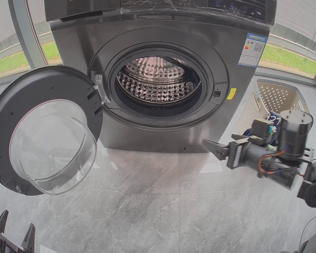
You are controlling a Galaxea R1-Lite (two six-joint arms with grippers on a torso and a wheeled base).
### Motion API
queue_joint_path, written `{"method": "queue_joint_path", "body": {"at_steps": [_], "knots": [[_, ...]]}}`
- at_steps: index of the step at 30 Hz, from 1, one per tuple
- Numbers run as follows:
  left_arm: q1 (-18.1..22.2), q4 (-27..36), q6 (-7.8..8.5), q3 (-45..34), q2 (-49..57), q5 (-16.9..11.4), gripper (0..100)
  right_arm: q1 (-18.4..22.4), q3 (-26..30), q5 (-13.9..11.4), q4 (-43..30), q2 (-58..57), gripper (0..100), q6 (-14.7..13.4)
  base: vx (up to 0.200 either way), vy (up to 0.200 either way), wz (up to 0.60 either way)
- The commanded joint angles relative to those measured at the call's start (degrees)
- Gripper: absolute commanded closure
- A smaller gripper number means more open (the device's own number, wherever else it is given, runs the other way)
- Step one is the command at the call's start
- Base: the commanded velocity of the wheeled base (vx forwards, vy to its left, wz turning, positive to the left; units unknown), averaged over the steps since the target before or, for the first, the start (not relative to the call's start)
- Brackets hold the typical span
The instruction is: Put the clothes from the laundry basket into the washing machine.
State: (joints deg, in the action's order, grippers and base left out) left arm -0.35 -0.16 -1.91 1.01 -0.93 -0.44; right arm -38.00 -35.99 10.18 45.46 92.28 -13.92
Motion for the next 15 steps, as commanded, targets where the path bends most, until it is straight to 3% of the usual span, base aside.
{"method": "queue_joint_path", "body": {"at_steps": [1, 3, 5, 6, 8, 10, 11, 13, 14, 15], "knots": [[0.0, -0.02, -0.02, -1.01, 0.93, 0.0, 0, 17.17, 27.72, -0.16, 0.95, -39.9, 0, 5.22, 0.0, 0.0, 0.0], [0.0, -0.02, -0.02, -1.01, 0.93, 0.0, 0, 22.27, 34.32, -0.77, 0.86, -46.76, 0, 6.71, 0.0, 0.0, 0.0], [0.0, -0.02, -0.02, -1.01, 0.93, 0.0, 0, 25.34, 35.99, -2.09, -1.07, -51.41, 0, 6.8, 0.0, 0.0, 0.0], [0.0, -0.02, -0.02, -1.01, 0.93, 0.0, 0, 28.42, 35.72, -5.17, -8.46, -58.09, 0, 6.54, 0.0, 0.0, 0.0], [0.0, -0.02, -0.02, -1.01, 0.93, 0.0, 0, 32.2, 34.58, -8.25, -17.07, -66.88, 0, 6.89, 0.0, 0.0, 0.0], [0.0, -0.02, 0.07, -0.92, 0.93, 0.0, 0, 36.68, 34.14, -11.06, -24.8, -73.39, 0, 9.09, 0.0, 0.0, 0.0], [0.0, -0.02, -0.02, -0.92, 0.93, 0.0, 0, 37.73, 34.14, -11.85, -26.21, -74.44, 0, 9.53, 0.0, 0.0, 0.0], [0.0, -0.02, -0.11, -0.92, 0.93, 0.0, 0, 41.87, 34.23, -16.07, -30.52, -79.36, 0, 10.49, 0.0, 0.0, 0.0], [0.0, -0.02, -0.11, -0.92, 0.93, 0.0, 0, 41.87, 34.23, -16.07, -30.52, -79.36, 0, 10.49, 0.0, 0.0, 0.0], [0.0, -0.02, -0.02, -0.92, 0.93, 0.0, 0, 45.03, 35.02, -21.17, -34.65, -84.99, 0, 10.76, 0.0, 0.0, 0.0]]}}
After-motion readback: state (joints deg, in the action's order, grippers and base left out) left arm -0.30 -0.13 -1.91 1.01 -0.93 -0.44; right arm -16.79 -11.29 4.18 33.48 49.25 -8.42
